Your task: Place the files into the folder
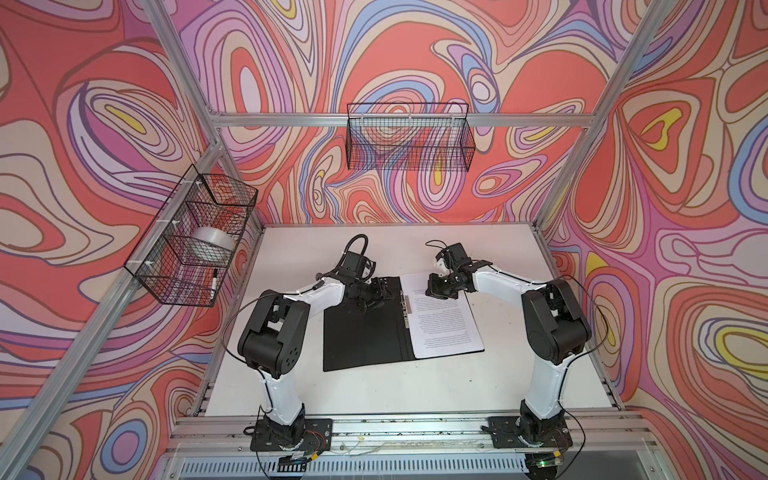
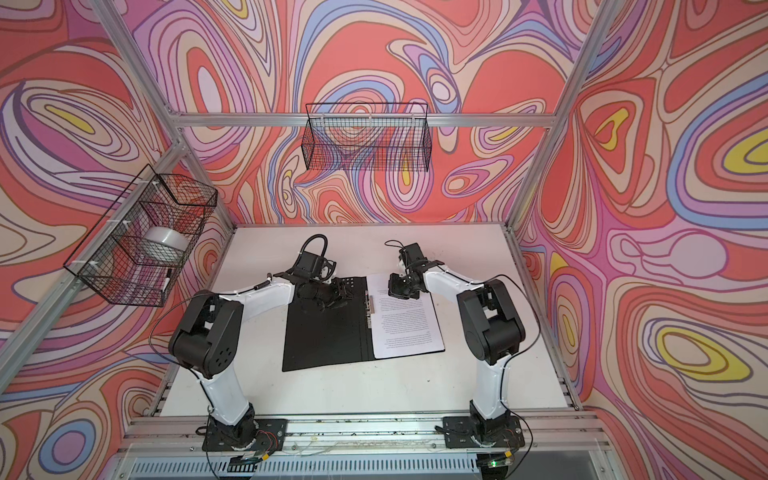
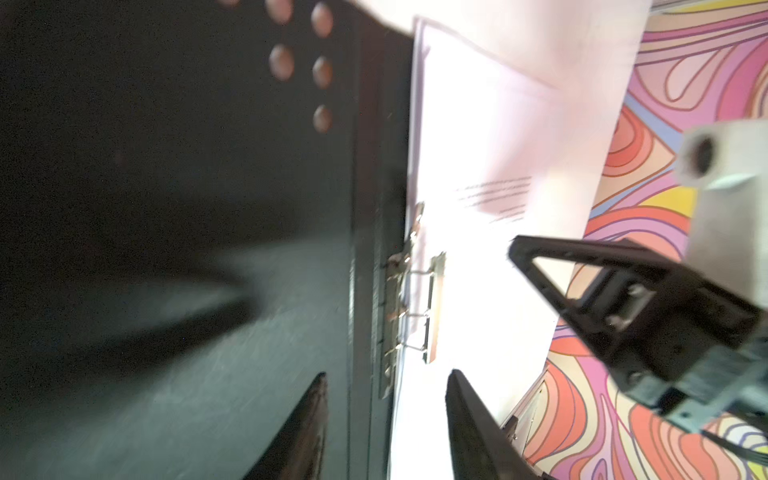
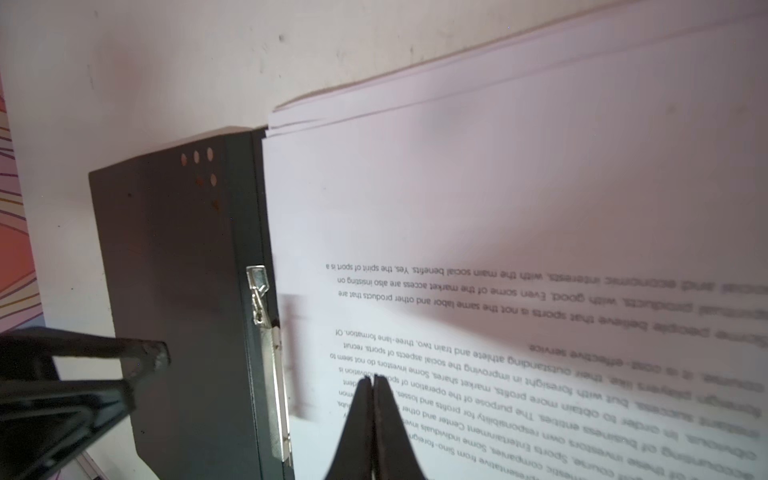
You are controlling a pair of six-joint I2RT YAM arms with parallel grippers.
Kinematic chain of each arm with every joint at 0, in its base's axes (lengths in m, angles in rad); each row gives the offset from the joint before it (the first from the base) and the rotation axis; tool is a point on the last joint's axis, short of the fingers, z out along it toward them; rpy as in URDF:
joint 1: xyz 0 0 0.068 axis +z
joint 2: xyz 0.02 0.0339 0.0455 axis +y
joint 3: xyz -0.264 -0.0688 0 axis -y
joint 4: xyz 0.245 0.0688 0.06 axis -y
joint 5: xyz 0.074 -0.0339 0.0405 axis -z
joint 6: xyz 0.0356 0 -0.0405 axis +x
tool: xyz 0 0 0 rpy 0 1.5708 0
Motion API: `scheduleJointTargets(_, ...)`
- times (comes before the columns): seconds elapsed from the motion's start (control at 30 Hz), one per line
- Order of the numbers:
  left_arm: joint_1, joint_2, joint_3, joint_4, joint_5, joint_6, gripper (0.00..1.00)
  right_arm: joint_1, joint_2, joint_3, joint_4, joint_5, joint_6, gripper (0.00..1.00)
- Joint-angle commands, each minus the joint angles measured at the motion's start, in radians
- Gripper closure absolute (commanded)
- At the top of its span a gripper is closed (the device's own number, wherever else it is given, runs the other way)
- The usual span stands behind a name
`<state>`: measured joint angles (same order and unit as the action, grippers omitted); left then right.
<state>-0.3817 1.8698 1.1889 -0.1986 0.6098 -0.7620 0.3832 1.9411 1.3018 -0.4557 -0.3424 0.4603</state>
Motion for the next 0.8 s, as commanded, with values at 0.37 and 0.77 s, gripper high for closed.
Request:
scheduleJointTargets(0.37, 0.003, 0.242, 0.201, 0.075, 0.214, 0.109, 0.0, 0.003, 0.016, -0.003, -0.035, -0.03, 0.005, 1.0)
scheduleJointTargets(0.77, 0.001, 0.308, 0.192, 0.27, 0.341, -0.035, 0.0, 0.001, 0.011, 0.009, -0.057, -0.027, 0.014, 1.0)
